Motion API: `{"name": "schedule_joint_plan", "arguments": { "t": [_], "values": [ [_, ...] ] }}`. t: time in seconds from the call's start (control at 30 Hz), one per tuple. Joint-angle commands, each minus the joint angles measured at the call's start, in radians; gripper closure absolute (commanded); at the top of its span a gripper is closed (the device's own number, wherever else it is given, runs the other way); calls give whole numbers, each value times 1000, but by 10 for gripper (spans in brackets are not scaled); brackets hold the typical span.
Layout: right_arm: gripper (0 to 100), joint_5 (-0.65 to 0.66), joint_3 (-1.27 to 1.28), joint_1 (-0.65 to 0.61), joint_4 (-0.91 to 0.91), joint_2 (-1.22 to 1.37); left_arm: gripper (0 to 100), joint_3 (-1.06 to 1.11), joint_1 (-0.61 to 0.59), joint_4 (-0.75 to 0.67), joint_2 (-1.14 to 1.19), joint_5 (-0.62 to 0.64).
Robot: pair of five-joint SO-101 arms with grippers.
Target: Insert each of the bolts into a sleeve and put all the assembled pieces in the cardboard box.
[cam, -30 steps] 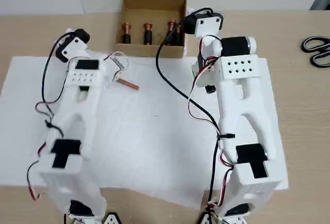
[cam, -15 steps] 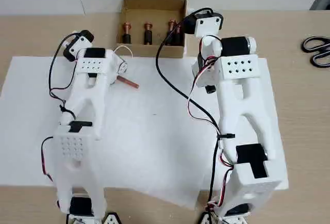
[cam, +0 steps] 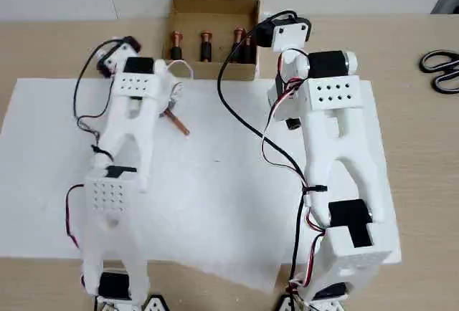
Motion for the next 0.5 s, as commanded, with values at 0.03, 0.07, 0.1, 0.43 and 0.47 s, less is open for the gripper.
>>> {"name": "schedule_joint_plan", "arguments": {
  "t": [0.03, 0.07, 0.1, 0.43, 0.47],
  "values": [
    [995, 0, -57, 10, -4, -68, 995, -280, 51, 195, -21, -249],
    [995, 0, -61, 10, -4, -70, 995, -332, 54, 227, -21, -288],
    [995, 0, -74, 8, -1, -70, 995, -380, 55, 239, -21, -311],
    [995, 2, -155, -27, 91, -213, 995, -503, 86, 239, -275, -460],
    [995, 2, -155, -35, 91, -246, 995, -503, 95, 239, -316, -473]
  ]
}}
